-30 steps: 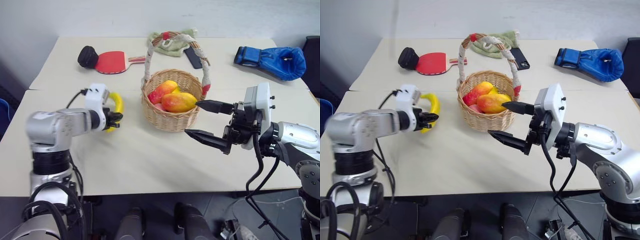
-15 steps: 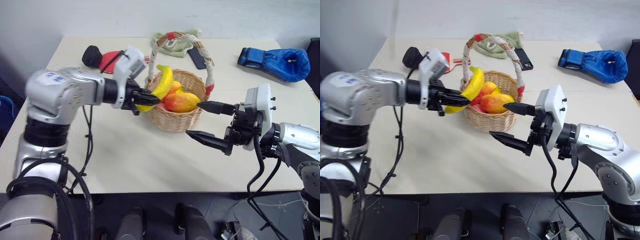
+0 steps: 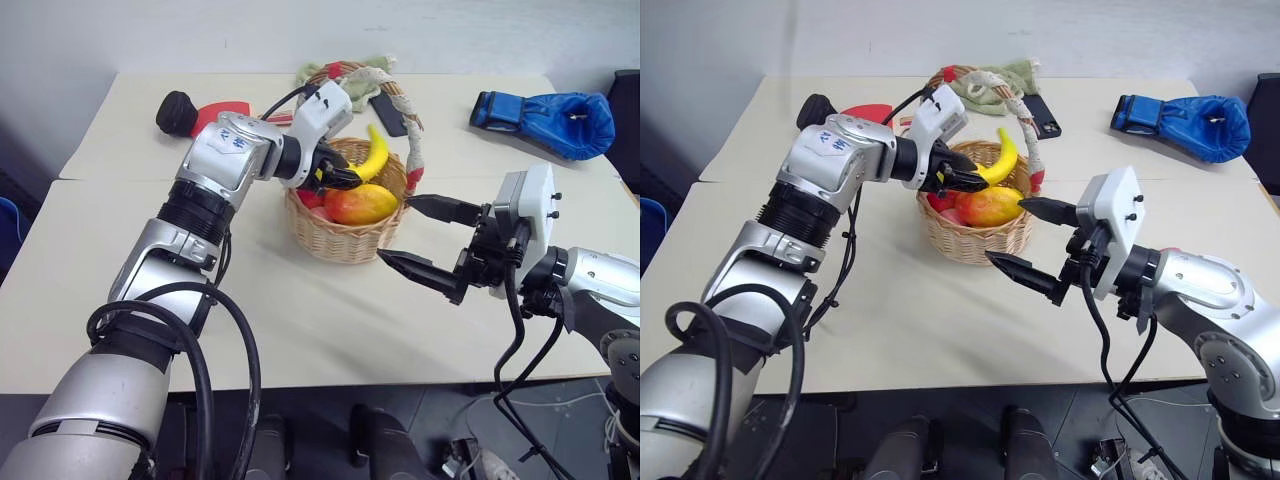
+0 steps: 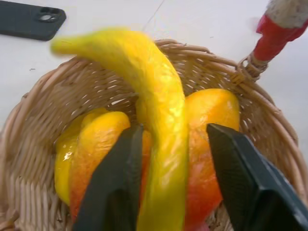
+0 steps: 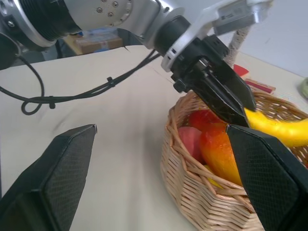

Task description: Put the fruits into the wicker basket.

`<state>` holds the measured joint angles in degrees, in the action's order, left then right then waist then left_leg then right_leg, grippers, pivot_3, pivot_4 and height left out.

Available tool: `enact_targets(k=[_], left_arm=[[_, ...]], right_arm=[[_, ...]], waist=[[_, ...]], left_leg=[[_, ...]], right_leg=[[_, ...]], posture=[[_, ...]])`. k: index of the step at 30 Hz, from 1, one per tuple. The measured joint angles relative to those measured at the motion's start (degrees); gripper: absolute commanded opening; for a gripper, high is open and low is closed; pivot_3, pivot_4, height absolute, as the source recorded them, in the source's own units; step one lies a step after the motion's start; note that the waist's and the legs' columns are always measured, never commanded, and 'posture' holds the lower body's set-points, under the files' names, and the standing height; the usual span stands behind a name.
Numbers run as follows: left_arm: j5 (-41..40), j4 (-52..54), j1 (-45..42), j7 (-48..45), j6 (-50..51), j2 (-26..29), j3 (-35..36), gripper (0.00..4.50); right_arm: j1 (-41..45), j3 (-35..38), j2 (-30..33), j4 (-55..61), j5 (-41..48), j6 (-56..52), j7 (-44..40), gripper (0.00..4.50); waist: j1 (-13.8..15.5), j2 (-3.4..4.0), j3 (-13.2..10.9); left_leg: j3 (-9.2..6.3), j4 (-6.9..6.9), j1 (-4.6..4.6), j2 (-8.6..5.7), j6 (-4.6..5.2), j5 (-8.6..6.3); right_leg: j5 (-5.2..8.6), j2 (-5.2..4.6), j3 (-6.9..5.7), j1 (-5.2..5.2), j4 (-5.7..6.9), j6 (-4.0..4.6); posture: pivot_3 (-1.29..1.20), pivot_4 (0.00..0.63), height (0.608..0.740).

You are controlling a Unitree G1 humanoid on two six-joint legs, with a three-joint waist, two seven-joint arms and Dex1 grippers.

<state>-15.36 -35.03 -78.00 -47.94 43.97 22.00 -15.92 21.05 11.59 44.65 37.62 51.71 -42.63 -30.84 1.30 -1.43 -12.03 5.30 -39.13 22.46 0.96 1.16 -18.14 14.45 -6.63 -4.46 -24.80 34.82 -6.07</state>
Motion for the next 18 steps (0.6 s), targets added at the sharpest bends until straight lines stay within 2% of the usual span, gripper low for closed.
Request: enact_targets(k=[3,10,14,18], left_arm=[[-4.0,7.3,3.4,-1.6,4.3,3.3,6.3,2.97],[-21.1,38.7,26.7,-11.8,12.3,17.1,22.4,2.97],[-26.7,48.5,31.1,-10.8,14.0,19.1,27.3,2.97],[-30.3,51.6,31.1,-7.0,15.0,18.2,29.1,2.97]], right_arm=[[0.4,0.0,-1.3,-1.5,-1.8,0.0,3.2,4.5],[3.2,-0.6,-6.1,-5.9,-7.4,-0.3,11.7,4.5],[7.1,-3.6,-10.5,-10.9,-10.9,0.0,14.1,4.5],[11.0,-7.0,-14.2,-16.8,-15.6,1.7,14.6,4.5]], waist=[[-0.3,0.01,0.0],[-1.5,0.01,0.0],[-1.1,0.01,0.0],[-1.0,0.01,0.0]], left_leg=[[-0.05,0.0,-0.01,0.06,-0.01,-0.03],[0.03,-0.09,-0.04,0.41,-0.14,0.01],[-0.03,-0.13,-0.06,0.34,-0.18,0.06],[-0.02,-0.12,-0.07,0.27,-0.16,0.06]], right_leg=[[-0.01,-0.05,0.09,-0.25,0.25,-0.02],[0.0,-0.02,0.34,-0.5,0.63,0.0],[0.0,-0.01,0.39,-0.44,0.67,0.03],[0.0,0.0,0.49,-0.44,0.68,0.03]], posture=[[0.0,0.15,0.74],[0.0,0.15,0.74],[0.0,0.15,0.74],[0.0,0.15,0.74]])
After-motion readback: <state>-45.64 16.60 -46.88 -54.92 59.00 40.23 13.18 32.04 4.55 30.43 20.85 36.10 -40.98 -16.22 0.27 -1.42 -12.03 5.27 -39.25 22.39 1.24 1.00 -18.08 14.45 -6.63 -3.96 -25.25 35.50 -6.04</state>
